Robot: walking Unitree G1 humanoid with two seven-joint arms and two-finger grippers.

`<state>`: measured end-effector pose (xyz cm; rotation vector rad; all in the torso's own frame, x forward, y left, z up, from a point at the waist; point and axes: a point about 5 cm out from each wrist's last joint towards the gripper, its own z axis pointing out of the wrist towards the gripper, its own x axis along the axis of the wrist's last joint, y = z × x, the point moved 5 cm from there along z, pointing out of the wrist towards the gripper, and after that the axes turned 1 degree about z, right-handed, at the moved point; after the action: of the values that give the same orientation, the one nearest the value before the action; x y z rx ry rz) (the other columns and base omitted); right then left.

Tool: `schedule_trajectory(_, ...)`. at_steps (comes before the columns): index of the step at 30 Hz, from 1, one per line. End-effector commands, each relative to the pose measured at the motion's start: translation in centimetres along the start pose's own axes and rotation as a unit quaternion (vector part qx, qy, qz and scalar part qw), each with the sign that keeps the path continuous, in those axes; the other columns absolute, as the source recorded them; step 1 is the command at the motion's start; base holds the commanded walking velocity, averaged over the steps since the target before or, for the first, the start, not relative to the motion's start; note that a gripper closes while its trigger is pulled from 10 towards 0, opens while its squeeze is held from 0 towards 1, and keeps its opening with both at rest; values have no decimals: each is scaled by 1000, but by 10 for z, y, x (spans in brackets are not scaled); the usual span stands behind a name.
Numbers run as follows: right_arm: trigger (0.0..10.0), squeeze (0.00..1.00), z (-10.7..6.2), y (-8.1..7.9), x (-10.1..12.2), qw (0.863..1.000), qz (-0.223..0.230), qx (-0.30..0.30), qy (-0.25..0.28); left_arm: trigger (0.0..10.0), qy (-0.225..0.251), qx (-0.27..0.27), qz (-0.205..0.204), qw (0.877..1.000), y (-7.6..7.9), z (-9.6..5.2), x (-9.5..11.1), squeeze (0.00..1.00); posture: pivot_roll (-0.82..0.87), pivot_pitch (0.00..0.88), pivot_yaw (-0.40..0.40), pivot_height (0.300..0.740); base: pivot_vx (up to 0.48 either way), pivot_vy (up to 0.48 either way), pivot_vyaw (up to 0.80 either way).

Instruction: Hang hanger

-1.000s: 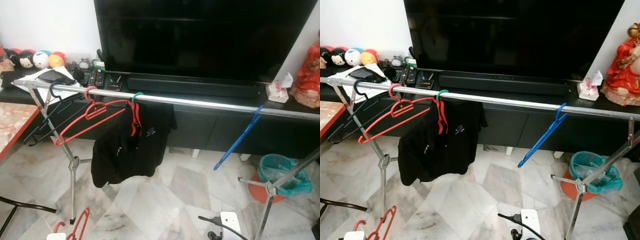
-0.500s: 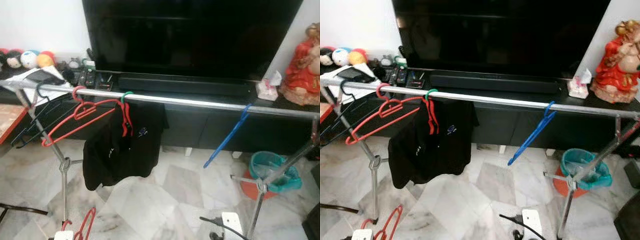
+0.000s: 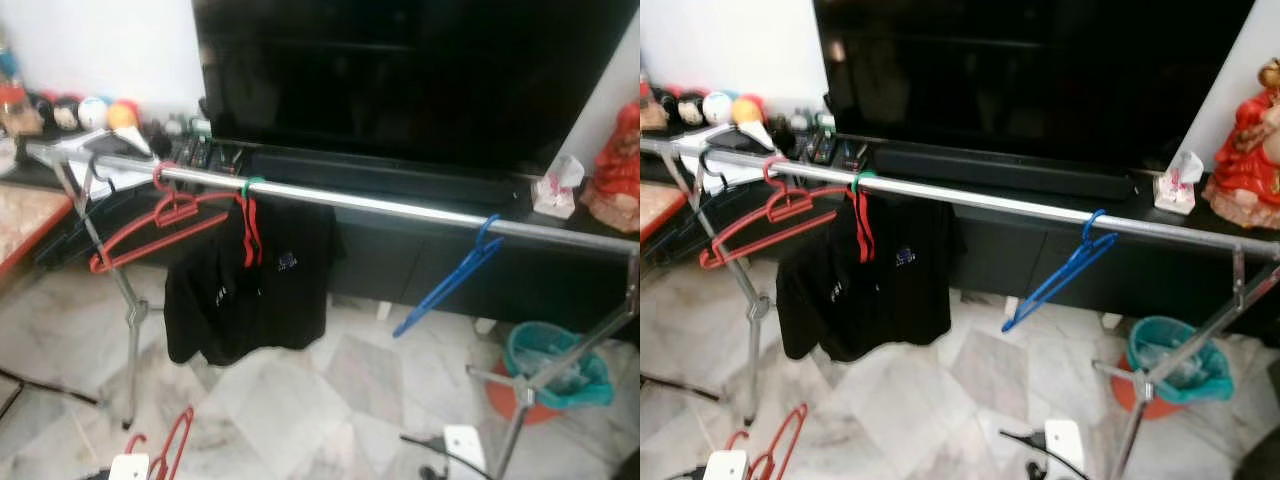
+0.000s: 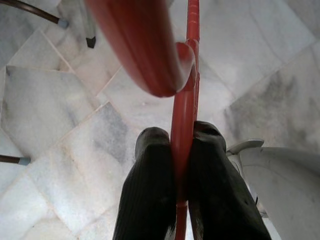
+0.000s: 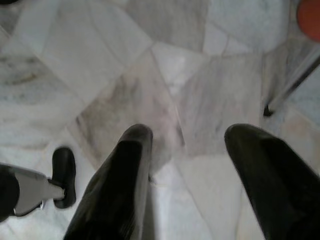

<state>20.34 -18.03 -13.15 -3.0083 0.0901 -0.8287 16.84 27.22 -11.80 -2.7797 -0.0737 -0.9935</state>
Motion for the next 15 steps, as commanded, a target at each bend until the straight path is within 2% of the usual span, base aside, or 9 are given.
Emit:
schedule_trajectory(1,10000,0,-1,9,1,1000,7,-14,2,10000,7,-6,9,1000,3,3,9,0,143,0,-51,740,0,-337,0)
schedule_trajectory(10,10000,0,1,1,8,1000,20,-10,10,10000,22,1,16,1000,-4,7,26,0,158,0,-27,740,0,-335,0)
schedule_trajectory(15,10000,0,1,-1,4,1000,26,-10,9,10000,24,5,26,999,-9,7,28,0,137,0,-15,740,0,-337,0)
